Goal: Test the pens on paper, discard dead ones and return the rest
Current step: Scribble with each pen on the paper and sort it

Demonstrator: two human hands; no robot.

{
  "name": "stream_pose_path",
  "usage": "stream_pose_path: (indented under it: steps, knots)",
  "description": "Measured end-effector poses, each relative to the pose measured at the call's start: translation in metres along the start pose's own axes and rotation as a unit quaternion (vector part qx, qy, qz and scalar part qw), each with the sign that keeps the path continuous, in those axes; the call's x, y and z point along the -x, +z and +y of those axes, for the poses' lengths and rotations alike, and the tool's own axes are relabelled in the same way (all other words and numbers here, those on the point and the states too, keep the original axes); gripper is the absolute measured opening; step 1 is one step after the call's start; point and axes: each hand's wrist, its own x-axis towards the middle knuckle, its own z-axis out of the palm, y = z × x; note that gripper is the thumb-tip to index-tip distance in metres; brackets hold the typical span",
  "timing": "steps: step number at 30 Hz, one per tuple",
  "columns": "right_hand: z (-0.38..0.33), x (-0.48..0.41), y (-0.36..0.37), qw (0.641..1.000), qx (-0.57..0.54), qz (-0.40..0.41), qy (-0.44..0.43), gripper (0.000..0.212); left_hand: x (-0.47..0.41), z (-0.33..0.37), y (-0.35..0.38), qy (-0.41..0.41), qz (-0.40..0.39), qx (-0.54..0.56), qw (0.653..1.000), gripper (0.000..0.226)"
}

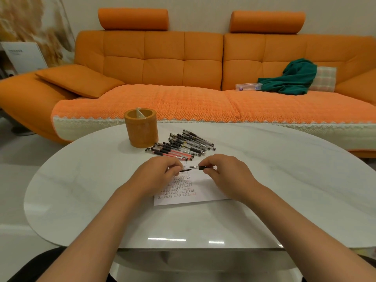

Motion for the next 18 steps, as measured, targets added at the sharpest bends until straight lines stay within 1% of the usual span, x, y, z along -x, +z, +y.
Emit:
stream_pose_path:
  steps: [4, 9, 12, 14, 16, 18]
  knots:
    - [-0.001, -0.001, 0.004, 1.000, 0.011, 0.001, -0.005, 0.022, 0.001, 0.002, 0.000, 0.003, -0.009, 0.006, 1.000, 0.020]
    - [-0.003, 0.000, 0.009, 0.999, -0.010, -0.015, -0.033, 0.021, 0.002, 0.005, 0.002, 0.012, -0.022, 0.025, 0.999, 0.016]
    - [-0.004, 0.002, 0.012, 0.998, -0.015, -0.012, -0.061, 0.020, 0.004, 0.009, 0.005, 0.006, -0.033, 0.066, 0.997, 0.015]
    - [-0.006, 0.003, 0.013, 0.996, 0.011, -0.005, -0.085, 0.020, 0.005, 0.013, 0.005, -0.002, -0.045, 0.098, 0.994, 0.020]
    - [-0.008, 0.004, 0.015, 0.991, 0.064, 0.010, -0.116, 0.020, 0.006, 0.017, 0.002, -0.009, -0.068, 0.133, 0.989, 0.022]
    - [-0.011, 0.004, 0.020, 0.981, 0.129, 0.033, -0.138, 0.040, 0.007, 0.021, -0.003, -0.013, -0.094, 0.165, 0.982, 0.021]
